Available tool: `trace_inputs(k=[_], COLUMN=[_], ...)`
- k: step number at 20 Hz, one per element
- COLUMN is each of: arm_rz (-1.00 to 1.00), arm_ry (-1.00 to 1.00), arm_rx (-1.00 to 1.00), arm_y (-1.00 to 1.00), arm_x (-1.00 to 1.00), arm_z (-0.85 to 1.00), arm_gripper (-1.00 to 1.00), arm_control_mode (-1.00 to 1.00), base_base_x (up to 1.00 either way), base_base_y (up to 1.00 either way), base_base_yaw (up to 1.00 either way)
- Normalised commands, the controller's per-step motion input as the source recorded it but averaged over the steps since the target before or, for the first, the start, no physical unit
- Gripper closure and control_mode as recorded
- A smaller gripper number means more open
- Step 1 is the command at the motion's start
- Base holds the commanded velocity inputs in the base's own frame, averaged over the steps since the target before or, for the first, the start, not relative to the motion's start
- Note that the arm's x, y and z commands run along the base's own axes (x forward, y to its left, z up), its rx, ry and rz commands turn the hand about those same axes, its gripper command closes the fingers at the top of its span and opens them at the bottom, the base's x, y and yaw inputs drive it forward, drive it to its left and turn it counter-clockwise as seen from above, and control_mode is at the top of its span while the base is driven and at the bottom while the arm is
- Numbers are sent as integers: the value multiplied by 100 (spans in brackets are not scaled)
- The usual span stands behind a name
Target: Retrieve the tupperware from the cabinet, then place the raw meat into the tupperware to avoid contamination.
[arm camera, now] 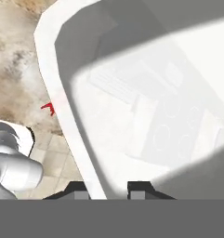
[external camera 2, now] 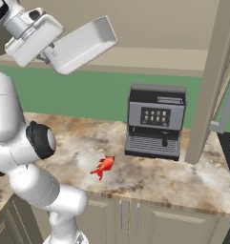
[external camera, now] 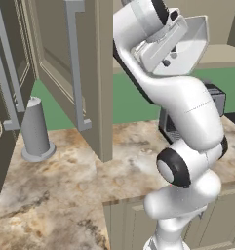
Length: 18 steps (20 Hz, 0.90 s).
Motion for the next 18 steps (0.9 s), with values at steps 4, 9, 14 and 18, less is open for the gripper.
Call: trace_inputs(k=[4, 9, 14, 18], arm_rz=[0, 0, 0, 3], arm_ry=[0, 1, 2, 0], arm_rx=[-3, -3, -3, -1], arm_y=[0, -3, -7, -3], arm_x=[-100, -100, -97, -52], arm_z=[-64, -66, -64, -57], arm_gripper=[100, 100, 100, 100], arm_control_mode=[-100, -100, -100, -100], base_base_x=[0, 0, 0, 0], base_base_y=[0, 0, 0, 0], base_base_yaw=[0, 0, 0, 0])
